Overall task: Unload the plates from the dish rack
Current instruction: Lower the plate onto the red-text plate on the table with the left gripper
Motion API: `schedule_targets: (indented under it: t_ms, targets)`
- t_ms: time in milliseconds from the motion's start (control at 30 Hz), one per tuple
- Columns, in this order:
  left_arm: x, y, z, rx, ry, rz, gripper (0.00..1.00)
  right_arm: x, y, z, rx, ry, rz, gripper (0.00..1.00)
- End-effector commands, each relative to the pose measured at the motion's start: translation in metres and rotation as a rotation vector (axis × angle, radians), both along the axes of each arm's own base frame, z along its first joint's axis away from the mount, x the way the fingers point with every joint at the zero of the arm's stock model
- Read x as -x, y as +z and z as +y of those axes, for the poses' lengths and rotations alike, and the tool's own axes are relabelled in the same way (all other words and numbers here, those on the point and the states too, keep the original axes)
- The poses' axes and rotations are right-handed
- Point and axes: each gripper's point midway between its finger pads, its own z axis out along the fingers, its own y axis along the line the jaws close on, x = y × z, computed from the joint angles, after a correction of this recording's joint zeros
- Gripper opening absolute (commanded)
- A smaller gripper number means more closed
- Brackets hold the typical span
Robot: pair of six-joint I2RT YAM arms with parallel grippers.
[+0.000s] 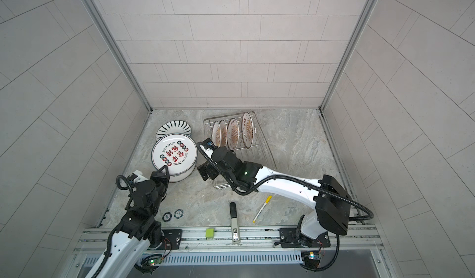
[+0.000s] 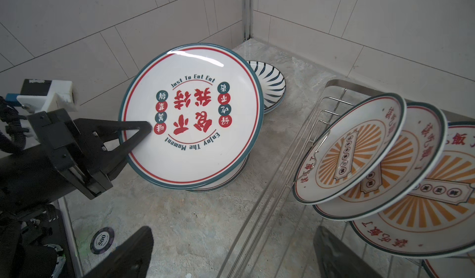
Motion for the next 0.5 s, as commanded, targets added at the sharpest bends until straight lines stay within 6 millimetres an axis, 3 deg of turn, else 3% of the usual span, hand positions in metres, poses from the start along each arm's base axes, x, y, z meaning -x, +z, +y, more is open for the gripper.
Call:
schedule_targets:
  t_ms: [0, 467]
  targets:
    - [0.01, 0.003, 0.023, 0.04, 0.14, 0.028, 0.0, -0.003, 0.011, 0.012, -0.072, 0.0, 0.004, 0.99]
    - [0.001, -0.017, 0.021, 0.035, 0.164, 0.153, 0.0, -0.011, -0.021, 0.055, -0.029, 0.047, 0.087, 0.99]
